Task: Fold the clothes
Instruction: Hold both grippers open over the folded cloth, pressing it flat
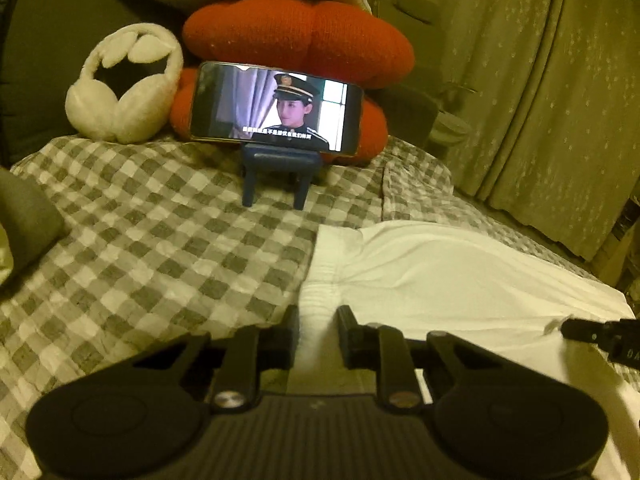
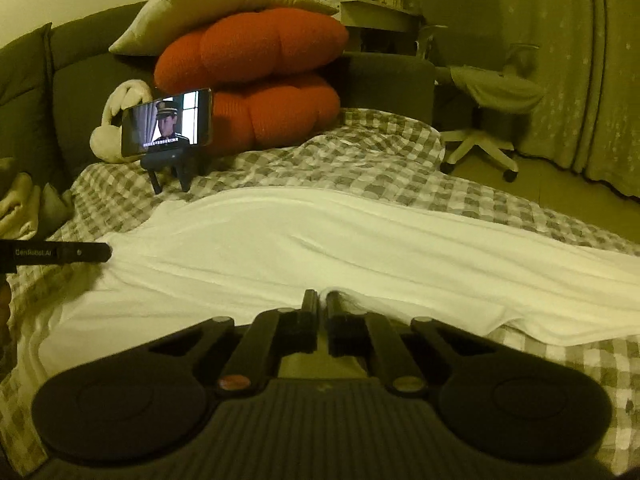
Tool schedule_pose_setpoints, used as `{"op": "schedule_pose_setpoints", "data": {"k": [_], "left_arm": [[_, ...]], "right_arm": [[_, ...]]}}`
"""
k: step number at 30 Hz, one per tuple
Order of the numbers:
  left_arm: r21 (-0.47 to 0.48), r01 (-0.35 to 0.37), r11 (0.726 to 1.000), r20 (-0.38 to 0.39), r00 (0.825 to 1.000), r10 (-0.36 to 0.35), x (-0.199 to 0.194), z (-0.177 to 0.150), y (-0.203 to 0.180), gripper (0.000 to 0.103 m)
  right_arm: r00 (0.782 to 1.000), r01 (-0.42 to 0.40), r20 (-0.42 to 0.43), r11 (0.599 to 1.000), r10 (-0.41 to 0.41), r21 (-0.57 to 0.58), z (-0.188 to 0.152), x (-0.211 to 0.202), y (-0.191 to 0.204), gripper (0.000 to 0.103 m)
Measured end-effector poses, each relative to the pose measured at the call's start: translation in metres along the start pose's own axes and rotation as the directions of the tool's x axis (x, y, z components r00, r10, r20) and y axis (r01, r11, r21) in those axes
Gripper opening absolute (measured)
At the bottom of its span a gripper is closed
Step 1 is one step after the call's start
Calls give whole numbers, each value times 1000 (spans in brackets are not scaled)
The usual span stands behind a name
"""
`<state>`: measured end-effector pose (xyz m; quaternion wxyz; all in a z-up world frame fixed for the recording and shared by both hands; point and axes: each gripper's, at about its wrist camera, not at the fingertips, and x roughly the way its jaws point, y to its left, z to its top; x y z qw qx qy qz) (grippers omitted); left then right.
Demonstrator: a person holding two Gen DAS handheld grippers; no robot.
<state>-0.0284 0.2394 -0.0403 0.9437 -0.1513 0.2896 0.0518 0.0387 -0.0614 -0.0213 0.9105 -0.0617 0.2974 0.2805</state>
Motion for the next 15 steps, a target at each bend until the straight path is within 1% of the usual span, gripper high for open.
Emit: {"op": "schedule_pose_setpoints", "data": {"k": [2, 3, 7, 9, 10, 11, 12, 15], "left_arm": [[-2, 4, 1000, -26, 1000, -4, 9, -3, 1, 21], [-8, 6, 1000, -24, 1000, -6, 10, -4, 2, 23], [-43, 21, 999, -29, 999, -22, 7, -2, 9, 28], [-53, 15, 998, -27, 1000, -16, 2, -1, 11, 35], [-55, 10, 998, -22, 1000, -11, -1, -1, 12, 36], [-57, 6, 998, -17, 1000, -7, -4, 0, 13, 37], [-61, 2, 998, -12, 1000, -3, -7, 1, 14, 37], [-70, -24, 997, 3, 1000, 24, -20, 3, 17, 37]], "right_arm": [[999, 12, -31, 1000, -12, -9, -3, 9, 1, 4], [999, 18, -42, 1000, -19, -9, -5, 13, 1, 4], [999, 31, -28, 999, -31, -10, -4, 11, 4, 4], [1000, 21, -19, 1000, -21, -13, -4, 9, 5, 4], [1000, 12, -20, 1000, -12, -12, -4, 7, 4, 5], [1000, 4, -20, 1000, -5, -9, -4, 5, 3, 8], [1000, 11, -13, 1000, -11, 0, -4, 1, 1, 16], [999, 46, 21, 998, -47, 36, -3, -14, -10, 17]]}}
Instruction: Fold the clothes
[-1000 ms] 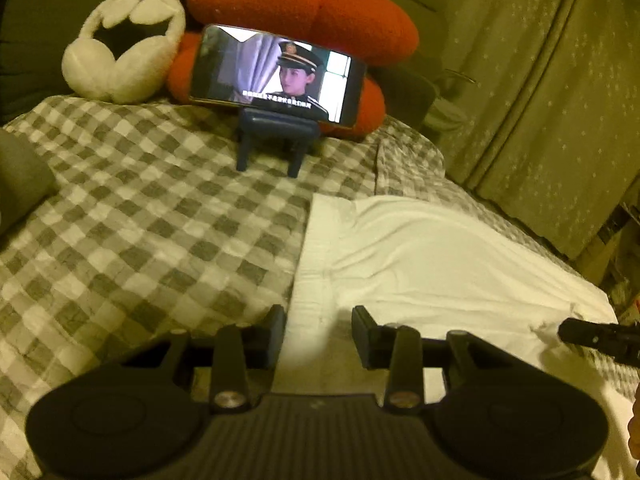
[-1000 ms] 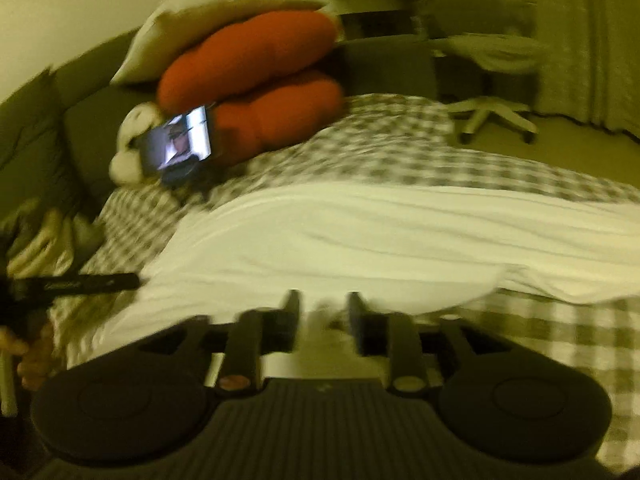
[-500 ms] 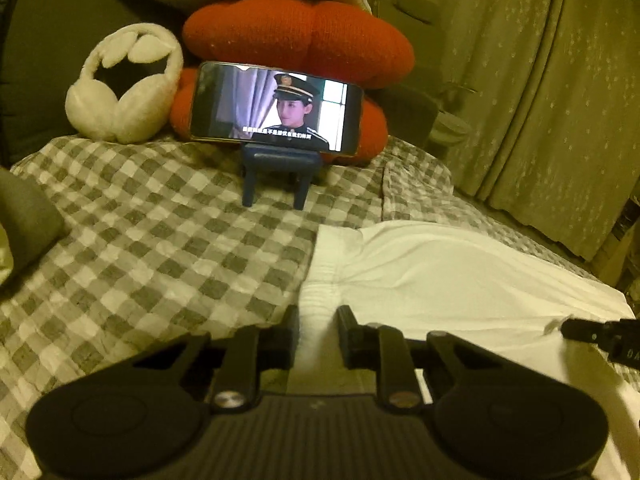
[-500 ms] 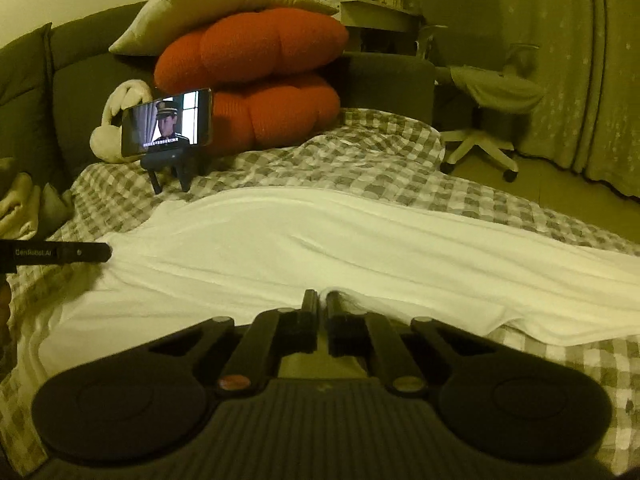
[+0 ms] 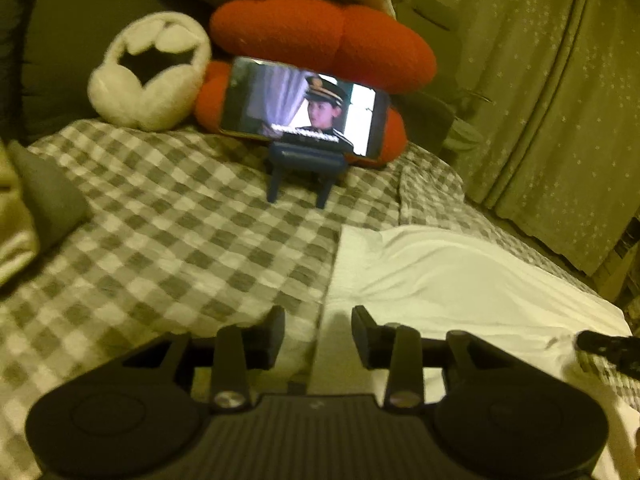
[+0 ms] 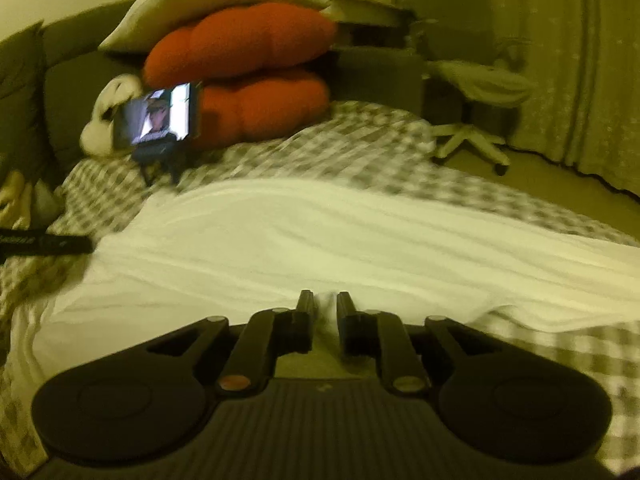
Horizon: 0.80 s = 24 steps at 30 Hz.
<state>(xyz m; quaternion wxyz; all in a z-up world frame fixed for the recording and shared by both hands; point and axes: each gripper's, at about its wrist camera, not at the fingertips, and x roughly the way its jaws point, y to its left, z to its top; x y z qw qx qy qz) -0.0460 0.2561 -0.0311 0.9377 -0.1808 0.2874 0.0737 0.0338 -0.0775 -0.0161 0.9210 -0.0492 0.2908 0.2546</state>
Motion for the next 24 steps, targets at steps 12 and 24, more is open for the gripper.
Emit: {"op": "schedule_pose_setpoints", "data": {"k": [12, 24], "left_arm": [[-15, 70, 997, 17, 997, -70, -63, -44, -9, 36], [52, 6, 999, -26, 1000, -5, -63, -70, -5, 34]], "right_arm": [[998, -60, -3, 996, 60, -67, -42, -70, -28, 18], [998, 58, -25, 998, -58, 31, -81, -88, -72, 17]]}}
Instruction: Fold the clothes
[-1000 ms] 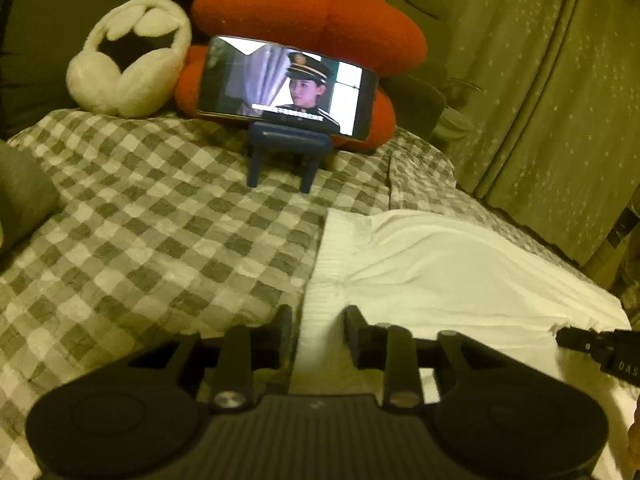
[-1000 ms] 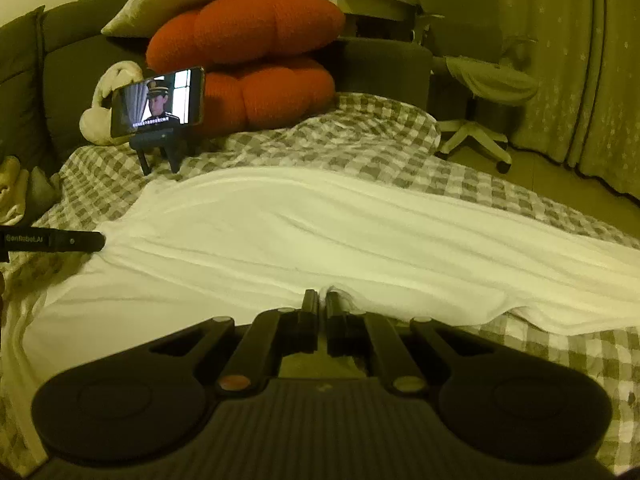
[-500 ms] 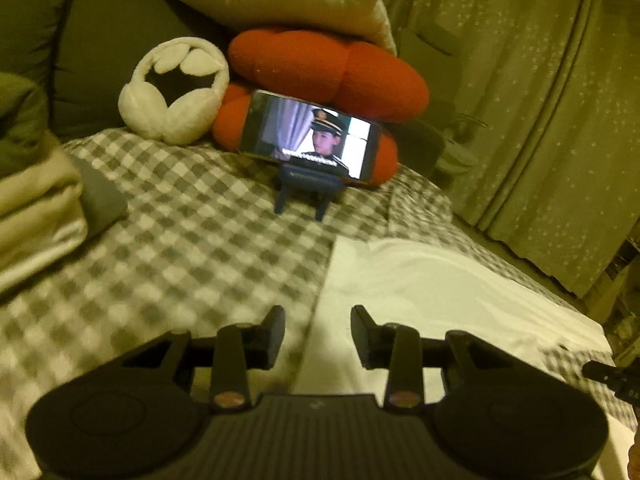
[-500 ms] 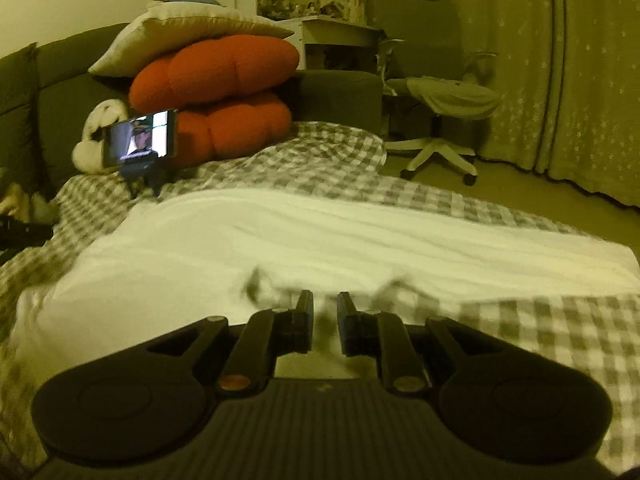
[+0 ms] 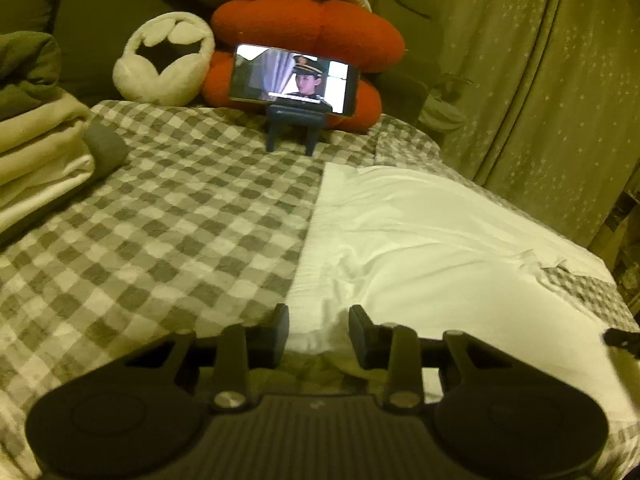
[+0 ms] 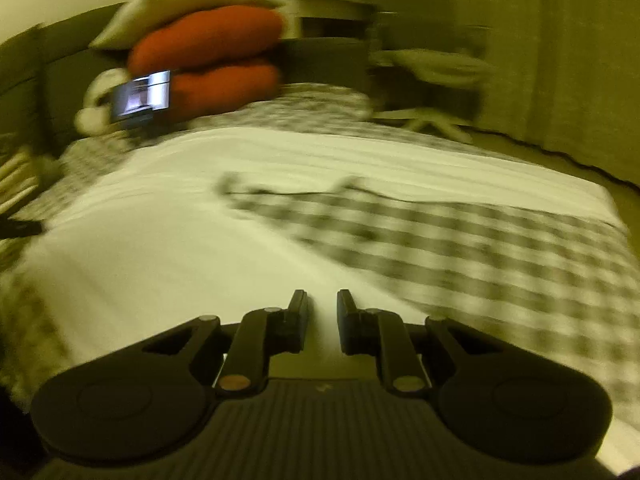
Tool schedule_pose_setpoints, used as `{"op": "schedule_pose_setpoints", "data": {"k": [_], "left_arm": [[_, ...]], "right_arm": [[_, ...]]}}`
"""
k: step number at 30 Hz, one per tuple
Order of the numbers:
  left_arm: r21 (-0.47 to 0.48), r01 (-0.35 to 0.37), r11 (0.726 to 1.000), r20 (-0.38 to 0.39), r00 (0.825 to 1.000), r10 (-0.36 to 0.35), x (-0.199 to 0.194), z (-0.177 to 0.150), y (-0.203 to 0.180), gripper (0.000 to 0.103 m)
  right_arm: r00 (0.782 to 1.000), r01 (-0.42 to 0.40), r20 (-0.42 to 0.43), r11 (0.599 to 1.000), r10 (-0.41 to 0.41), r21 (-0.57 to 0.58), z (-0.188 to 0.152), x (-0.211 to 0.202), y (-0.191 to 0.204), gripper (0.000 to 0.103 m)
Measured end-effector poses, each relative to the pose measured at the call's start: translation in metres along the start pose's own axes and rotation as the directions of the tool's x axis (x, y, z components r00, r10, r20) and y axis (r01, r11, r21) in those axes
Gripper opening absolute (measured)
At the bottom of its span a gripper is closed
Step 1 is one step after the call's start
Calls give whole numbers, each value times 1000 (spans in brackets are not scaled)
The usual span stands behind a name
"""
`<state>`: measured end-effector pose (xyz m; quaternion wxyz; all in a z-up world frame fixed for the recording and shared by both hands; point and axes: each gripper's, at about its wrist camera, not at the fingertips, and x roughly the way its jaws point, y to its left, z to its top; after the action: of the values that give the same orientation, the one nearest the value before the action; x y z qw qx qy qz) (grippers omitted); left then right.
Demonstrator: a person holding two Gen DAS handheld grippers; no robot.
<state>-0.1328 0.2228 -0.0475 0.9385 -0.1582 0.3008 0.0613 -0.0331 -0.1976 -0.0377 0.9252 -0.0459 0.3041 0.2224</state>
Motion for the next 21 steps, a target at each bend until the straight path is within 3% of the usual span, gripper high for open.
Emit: {"op": "schedule_pose_setpoints", "data": {"k": [4, 6, 7, 10, 14, 17, 21], "left_arm": [[-27, 0, 1000, -9, 1000, 0, 1, -2, 9, 34], [-28, 1, 1000, -8, 1000, -1, 0, -2, 9, 34], [-32, 2, 999, -9, 1000, -2, -1, -2, 10, 34], [-48, 8, 999, -8, 1000, -9, -6, -1, 13, 32], [-74, 23, 997, 3, 1000, -23, -16, 3, 19, 31], [-71, 32, 997, 10, 999, -32, -21, 4, 19, 30], [-69, 42, 997, -8, 999, -43, -19, 0, 13, 30]], "right_arm": [[994, 102, 18, 993, -103, 63, -8, -10, -35, 16], [988, 152, 19, 983, -155, 100, -13, -16, -52, 26], [984, 173, 16, 977, -177, 122, -14, -21, -59, 26], [957, 285, 17, 947, -291, 149, -21, -44, -79, 28], [924, 356, 49, 898, -380, 259, -45, -98, -117, 32], [892, 421, 26, 849, -452, 319, -68, -131, -143, 34], [904, 392, 10, 838, -427, 379, -96, -154, -158, 34]]}}
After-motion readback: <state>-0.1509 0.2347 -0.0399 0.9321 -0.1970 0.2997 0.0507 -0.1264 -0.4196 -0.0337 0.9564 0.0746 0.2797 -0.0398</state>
